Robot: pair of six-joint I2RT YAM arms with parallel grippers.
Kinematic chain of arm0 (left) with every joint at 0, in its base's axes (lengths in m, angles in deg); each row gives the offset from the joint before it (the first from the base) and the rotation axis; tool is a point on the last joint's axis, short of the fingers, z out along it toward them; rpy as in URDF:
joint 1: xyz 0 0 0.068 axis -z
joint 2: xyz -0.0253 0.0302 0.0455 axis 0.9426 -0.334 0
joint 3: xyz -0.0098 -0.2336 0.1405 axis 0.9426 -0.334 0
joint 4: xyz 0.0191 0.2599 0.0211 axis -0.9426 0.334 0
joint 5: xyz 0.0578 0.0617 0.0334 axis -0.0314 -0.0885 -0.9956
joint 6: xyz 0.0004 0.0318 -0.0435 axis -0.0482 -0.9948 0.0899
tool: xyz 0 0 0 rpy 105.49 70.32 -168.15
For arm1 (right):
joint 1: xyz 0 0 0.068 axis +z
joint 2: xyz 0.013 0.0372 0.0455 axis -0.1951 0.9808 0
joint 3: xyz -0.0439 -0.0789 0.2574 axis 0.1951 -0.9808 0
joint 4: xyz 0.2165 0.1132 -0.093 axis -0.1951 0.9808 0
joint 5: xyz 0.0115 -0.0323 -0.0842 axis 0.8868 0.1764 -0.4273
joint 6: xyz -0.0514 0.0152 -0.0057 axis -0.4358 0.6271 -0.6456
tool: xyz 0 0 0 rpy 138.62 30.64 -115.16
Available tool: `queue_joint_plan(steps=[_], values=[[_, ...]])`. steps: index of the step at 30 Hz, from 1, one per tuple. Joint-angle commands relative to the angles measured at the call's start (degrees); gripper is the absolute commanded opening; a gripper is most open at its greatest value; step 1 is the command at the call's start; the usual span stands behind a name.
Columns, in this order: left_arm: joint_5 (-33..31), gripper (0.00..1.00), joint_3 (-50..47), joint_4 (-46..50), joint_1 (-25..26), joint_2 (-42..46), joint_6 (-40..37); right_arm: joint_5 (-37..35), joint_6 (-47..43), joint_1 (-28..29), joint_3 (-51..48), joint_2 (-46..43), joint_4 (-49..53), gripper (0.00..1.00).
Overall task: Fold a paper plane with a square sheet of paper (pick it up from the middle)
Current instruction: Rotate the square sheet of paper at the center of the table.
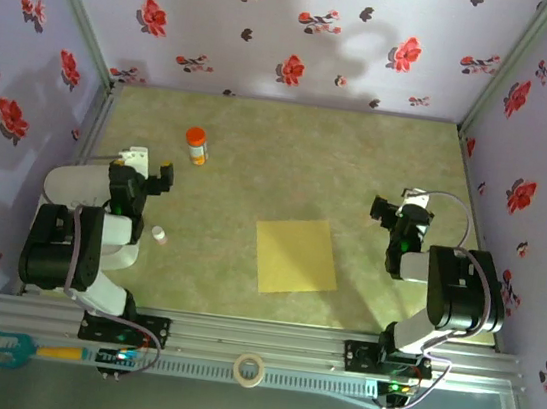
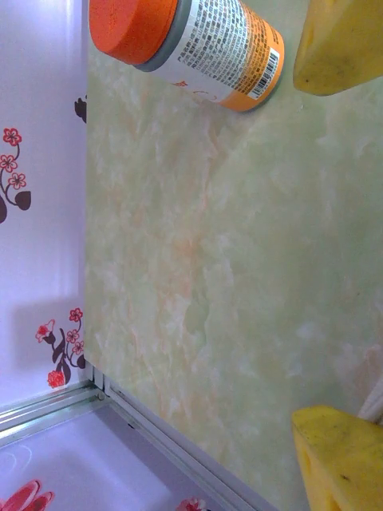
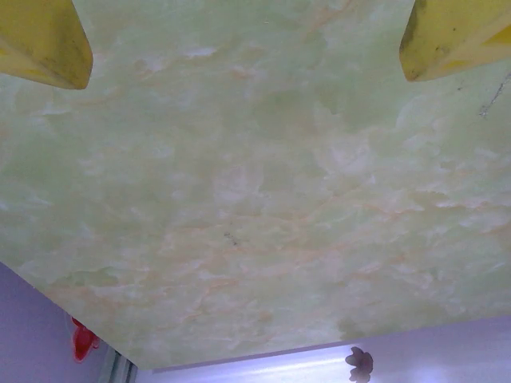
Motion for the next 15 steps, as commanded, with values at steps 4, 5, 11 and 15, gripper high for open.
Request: queue_joint_plan(steps=[4,5,11,15], values=[[2.28,1.0,0.56,3.93,-0.21,-0.86,-0.34,0.36,-0.45,-0.31,1.16,-0.25,0.36,0.99],[2.24,1.0,0.46,3.88,-0.17,-0.81,-0.27,0.39,-0.4,-0.31,1.22,-0.22,0.36,0.99],[2.3,1.0,0.46,3.82,-0.15,-0.84,-0.27,2.09,0.26,-1.19,1.54,-0.06,0.89,0.99],[2.23,1.0,0.46,3.79,-0.17,-0.87,-0.29,2.07,0.17,-1.19,1.42,-0.19,0.69,0.99]])
